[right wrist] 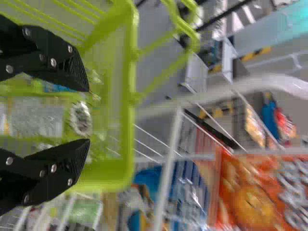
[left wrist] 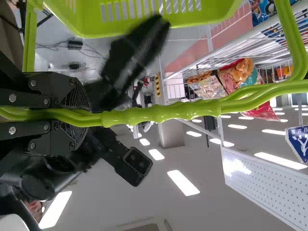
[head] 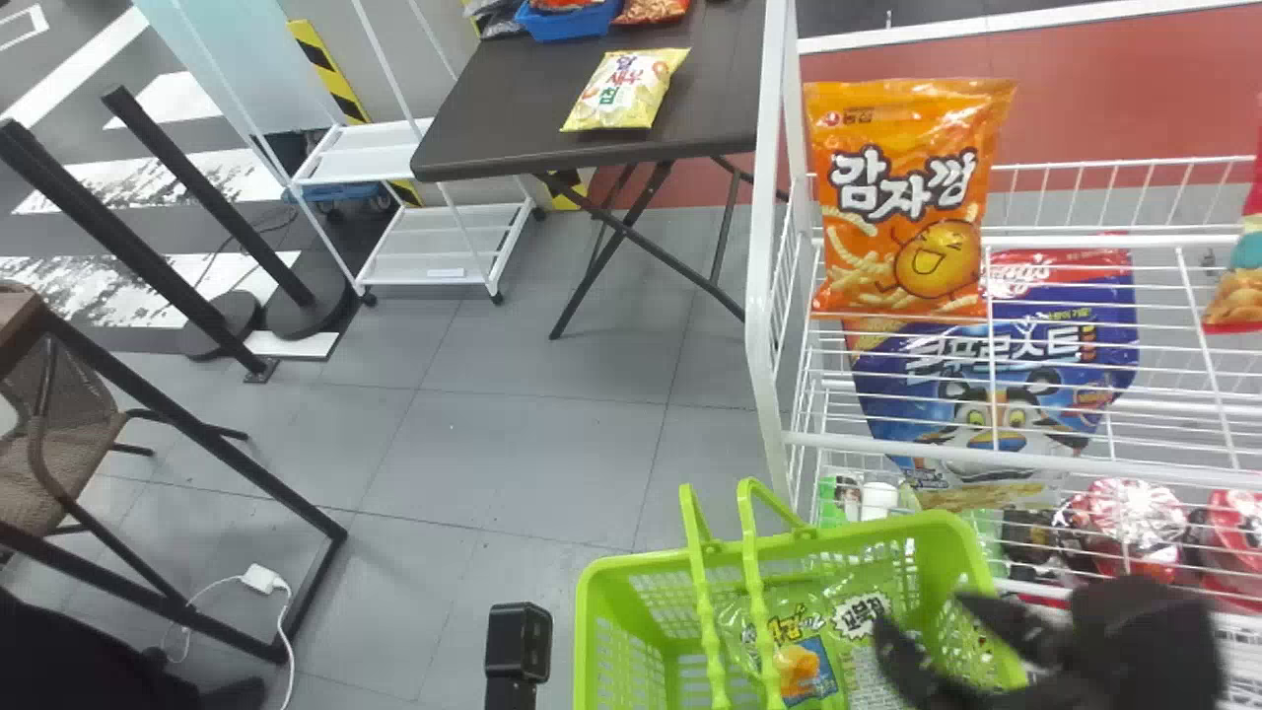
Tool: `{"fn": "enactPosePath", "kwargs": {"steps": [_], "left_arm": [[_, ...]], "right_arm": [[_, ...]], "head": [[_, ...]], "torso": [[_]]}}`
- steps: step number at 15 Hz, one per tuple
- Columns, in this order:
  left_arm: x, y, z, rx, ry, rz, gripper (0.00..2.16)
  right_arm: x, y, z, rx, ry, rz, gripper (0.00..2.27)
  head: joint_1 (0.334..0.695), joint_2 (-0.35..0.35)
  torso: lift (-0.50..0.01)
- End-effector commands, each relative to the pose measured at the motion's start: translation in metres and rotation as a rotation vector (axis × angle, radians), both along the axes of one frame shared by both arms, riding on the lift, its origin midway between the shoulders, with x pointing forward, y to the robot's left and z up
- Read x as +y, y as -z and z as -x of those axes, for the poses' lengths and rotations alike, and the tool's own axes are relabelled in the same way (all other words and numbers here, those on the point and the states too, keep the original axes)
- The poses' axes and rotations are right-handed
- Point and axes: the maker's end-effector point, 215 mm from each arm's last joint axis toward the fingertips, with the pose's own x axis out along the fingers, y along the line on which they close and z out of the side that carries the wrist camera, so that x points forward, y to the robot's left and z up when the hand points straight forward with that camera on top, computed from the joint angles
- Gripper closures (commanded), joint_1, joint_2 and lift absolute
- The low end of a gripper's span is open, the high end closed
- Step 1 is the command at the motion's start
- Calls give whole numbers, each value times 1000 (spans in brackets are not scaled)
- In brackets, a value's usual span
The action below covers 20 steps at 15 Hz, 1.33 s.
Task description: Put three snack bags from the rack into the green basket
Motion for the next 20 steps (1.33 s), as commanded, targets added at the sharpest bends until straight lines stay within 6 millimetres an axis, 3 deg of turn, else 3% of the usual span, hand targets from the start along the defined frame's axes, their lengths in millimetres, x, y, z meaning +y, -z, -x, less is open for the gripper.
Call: {"fn": "enactPosePath", "kwargs": {"steps": [1, 4, 5, 8, 10, 12, 15, 16, 18, 20], "left_arm": [[-2, -2, 2, 0, 6, 13, 2148], [-4, -2, 3, 3, 8, 16, 2148], [-5, -2, 4, 4, 9, 18, 2148], [-6, -2, 6, 6, 13, 20, 2148], [-10, -2, 7, 10, 23, 24, 2148], [-14, -2, 8, 16, 36, 27, 2148], [-19, -3, 10, 20, 47, 30, 2148], [-21, -3, 11, 29, 54, 34, 2148], [-21, -3, 12, 37, 55, 35, 2148], [-21, -4, 13, 40, 57, 36, 2148]], "right_arm": [[-76, -45, -75, -173, 169, 17, 63], [-168, -42, -152, -232, 339, 107, 80], [-189, -41, -171, -242, 373, 121, 80], [-256, -45, -220, -281, 485, 156, 83], [-299, -53, -249, -336, 558, 171, 90], [-319, -42, -270, -314, 588, 178, 144], [-319, -25, -283, -279, 553, 155, 532], [-313, -20, -283, -269, 527, 143, 832], [-310, -17, -283, -270, 529, 140, 2132], [-308, -30, -285, -325, 524, 148, 2253]], "head": [[695, 253], [695, 31], [695, -93], [695, -223], [695, -273], [695, -319], [695, -350], [695, -350], [695, -350], [695, -350]], "torso": [[0], [0], [0], [0], [0], [0], [0], [0], [0], [0]]}}
